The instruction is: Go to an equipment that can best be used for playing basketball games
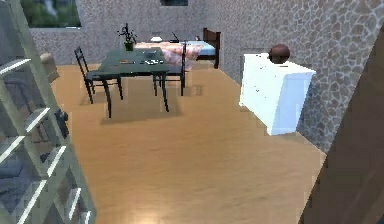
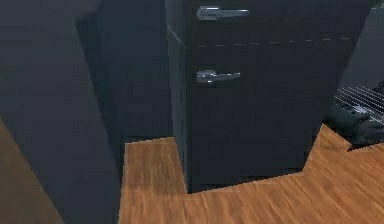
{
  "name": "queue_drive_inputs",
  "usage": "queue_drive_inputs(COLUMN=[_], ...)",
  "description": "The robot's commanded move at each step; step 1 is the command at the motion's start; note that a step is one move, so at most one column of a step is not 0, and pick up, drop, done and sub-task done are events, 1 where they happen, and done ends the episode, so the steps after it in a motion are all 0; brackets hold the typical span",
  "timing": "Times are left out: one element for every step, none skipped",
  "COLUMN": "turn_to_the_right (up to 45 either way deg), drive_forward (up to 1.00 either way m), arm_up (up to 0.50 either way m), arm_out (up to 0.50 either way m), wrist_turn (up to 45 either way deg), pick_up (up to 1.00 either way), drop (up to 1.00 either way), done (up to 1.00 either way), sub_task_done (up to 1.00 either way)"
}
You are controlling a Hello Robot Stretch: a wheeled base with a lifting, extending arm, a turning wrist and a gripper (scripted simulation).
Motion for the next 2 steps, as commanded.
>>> queue_drive_inputs(turn_to_the_right=[0.0, 6.0], drive_forward=[0.20, 0.00], arm_up=[0.00, 0.00], arm_out=[0.00, 0.00], wrist_turn=[0.0, 0.0], pick_up=[0.00, 0.00], drop=[0.00, 0.00], done=[0.00, 0.00], sub_task_done=[0.00, 0.00])
